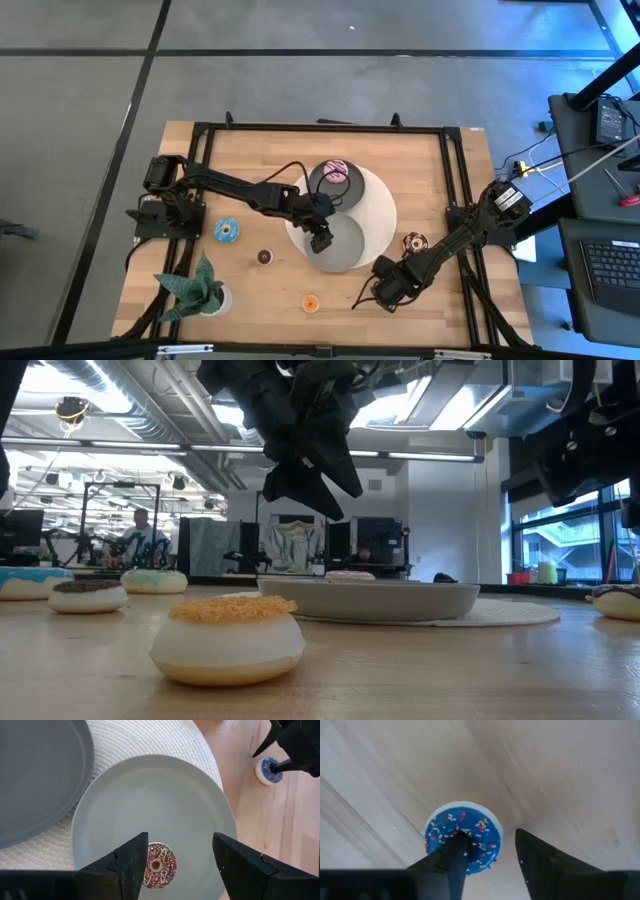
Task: Pick & Place donuts
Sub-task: Put the small blue donut on the gray plate
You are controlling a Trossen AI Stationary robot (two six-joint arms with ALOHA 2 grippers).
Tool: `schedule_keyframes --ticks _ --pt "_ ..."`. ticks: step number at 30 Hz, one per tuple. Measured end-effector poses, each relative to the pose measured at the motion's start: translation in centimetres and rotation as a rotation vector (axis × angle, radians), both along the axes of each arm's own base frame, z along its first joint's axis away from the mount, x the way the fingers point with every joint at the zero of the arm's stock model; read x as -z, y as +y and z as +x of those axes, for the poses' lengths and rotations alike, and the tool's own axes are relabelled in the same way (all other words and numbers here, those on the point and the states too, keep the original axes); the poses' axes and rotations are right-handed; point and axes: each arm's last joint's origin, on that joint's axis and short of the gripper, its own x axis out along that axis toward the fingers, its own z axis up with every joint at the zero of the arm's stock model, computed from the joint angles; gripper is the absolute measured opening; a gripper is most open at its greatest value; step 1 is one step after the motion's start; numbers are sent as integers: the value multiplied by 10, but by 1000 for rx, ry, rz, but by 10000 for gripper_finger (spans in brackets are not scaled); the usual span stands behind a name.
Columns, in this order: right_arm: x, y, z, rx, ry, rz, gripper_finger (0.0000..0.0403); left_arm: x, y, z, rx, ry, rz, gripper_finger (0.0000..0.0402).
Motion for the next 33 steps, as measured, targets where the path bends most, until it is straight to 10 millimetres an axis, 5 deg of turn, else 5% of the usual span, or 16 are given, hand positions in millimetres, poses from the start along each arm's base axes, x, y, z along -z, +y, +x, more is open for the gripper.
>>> schedule_keyframes --ticks 12,23,27,33 --pt "-18 -14 -4 -45 54 49 71 -4 2 -11 8 73 14 215" --pt "-73 -80 35 -56 -369 67 62 -9 6 -42 -136 311 3 219" --pt "-73 -103 62 -115 -522 113 63 -16 5 -54 -196 359 6 217" --pt "-56 -133 77 -93 -493 70 63 -49 -1 -89 -355 348 139 215"
